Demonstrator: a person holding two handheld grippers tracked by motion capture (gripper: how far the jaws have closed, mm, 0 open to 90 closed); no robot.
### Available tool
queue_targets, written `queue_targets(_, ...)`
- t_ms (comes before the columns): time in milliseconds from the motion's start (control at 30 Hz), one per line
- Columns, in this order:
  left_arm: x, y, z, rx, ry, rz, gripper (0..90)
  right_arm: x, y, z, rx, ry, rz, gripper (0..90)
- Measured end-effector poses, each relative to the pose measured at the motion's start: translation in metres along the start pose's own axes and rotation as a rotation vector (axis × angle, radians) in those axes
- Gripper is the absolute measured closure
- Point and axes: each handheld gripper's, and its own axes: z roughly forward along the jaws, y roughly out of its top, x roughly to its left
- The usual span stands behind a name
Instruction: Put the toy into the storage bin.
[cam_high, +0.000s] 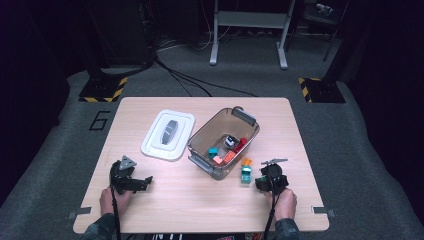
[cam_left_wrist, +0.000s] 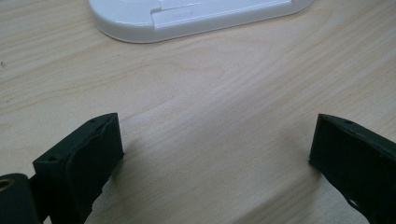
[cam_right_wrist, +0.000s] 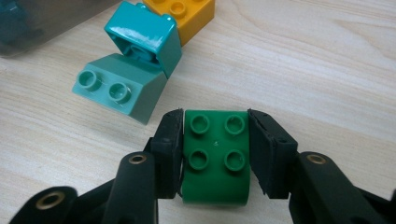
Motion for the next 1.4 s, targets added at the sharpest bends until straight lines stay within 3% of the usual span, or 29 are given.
queue_targets(233,0.000,0.000,0.000,0.000,0.000,-0.001,2.5,-0.003,0.006,-0.002,0.013,0.026,-0.019,58.8)
queue_targets(333,0.000,0.000,0.000,0.000,-0.001,0.000,2.5,-0.007,0.009,-0.005,-0.009,0.033,-0.019,58.8)
queue_targets(400,0.000,0.000,0.000,0.000,0.000,0.000,2.5,-0.008,0.011,-0.010,-0.009,0.045,0.013,58.8)
queue_targets(433,0.000,0.000,0.000,0.000,0.000,0.000,2.5,-0.011,0.012,-0.010,-0.025,0.045,-0.009,58.9)
queue_targets(533,0.000,0.000,0.000,0.000,0.000,0.000,2.5,-0.012,0.016,-0.016,-0.034,0.051,0.013,58.8)
queue_targets(933,0.000,0.000,0.000,0.000,0.000,-0.001,2.5,-0.019,0.038,-0.034,-0.124,0.075,-0.004,58.8)
queue_targets(1400,0.000,0.000,0.000,0.000,0.000,0.000,2.4,-0.020,0.064,-0.055,-0.173,0.090,0.006,58.9)
